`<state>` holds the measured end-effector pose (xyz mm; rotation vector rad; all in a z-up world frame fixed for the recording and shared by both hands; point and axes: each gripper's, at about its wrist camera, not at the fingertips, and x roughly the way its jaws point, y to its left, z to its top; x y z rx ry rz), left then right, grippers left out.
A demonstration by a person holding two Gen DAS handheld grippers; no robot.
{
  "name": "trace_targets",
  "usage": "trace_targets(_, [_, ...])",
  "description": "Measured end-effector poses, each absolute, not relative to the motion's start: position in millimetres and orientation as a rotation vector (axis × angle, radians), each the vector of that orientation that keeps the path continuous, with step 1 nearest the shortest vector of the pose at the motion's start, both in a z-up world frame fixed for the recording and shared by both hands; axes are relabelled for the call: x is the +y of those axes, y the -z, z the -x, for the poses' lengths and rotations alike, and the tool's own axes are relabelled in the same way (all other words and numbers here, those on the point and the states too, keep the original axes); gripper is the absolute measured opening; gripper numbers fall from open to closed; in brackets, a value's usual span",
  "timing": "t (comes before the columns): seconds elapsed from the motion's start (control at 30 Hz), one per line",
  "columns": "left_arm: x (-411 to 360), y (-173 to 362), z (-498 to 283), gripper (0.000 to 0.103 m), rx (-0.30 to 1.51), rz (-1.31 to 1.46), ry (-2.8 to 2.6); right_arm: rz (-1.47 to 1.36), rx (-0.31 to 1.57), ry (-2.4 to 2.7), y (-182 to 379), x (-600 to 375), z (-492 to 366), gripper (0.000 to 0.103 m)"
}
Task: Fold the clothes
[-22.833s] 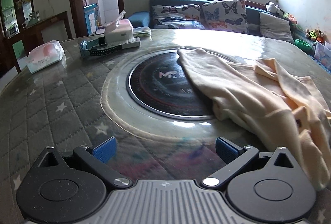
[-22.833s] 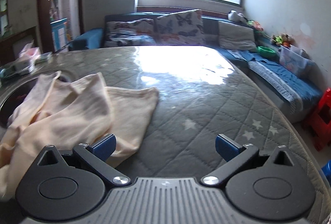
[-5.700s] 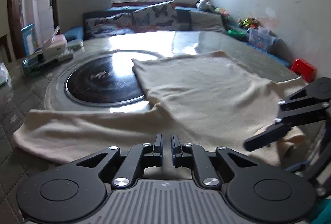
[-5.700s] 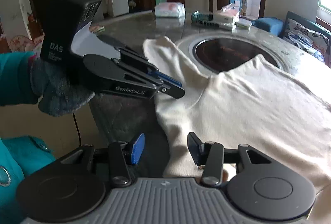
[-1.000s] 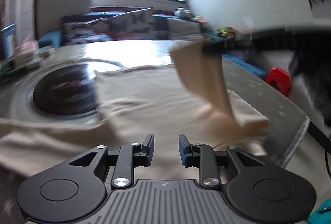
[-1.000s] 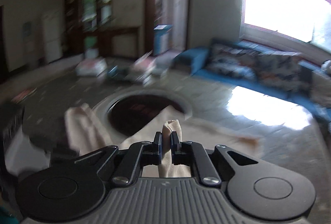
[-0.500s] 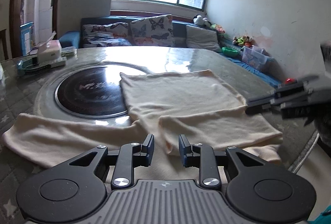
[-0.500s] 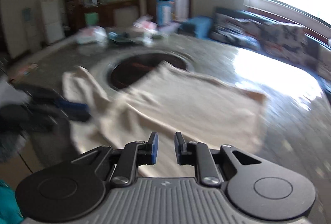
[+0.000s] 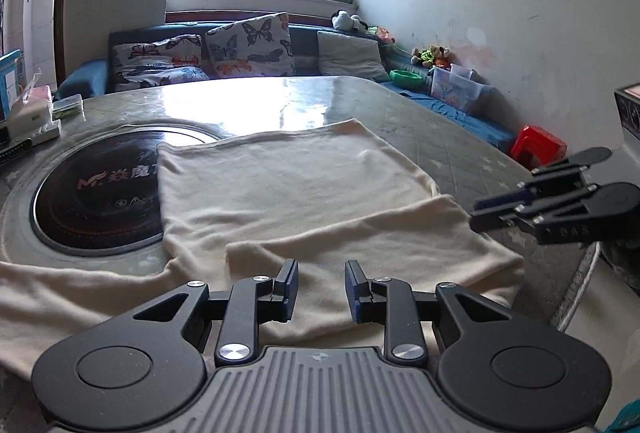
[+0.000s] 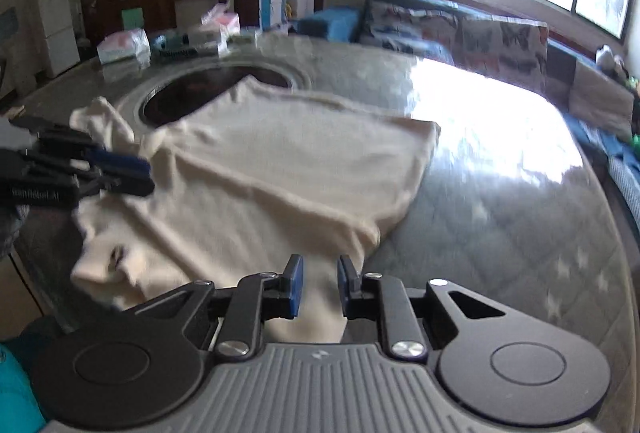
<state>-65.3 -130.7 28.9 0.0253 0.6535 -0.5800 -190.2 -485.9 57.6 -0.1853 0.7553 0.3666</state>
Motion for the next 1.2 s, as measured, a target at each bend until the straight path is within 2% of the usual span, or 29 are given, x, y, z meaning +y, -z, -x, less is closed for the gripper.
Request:
trace_targets(0.23, [-134,-18,42,0.026,0.680,-0.027,0.486,0.195,0.750,-0.378,-45,-476,158,0.017])
trace_targets(0.47, [-114,-19,51,0.025,0.659,-0.047,0.449,0.240,0.754,-0.379,-43,-471,156,0.017])
trace_targets(1.07, [5,-33,63,0.026,0.641,0.120,0.052,0.381,0.698,-0.723,-34,-344,163,0.018])
trace_targets(1.2, [24,-30,61,0.029,0.646,0.150,-0.040,0.395,0.680,-0.751,-32,-328,167,0.018])
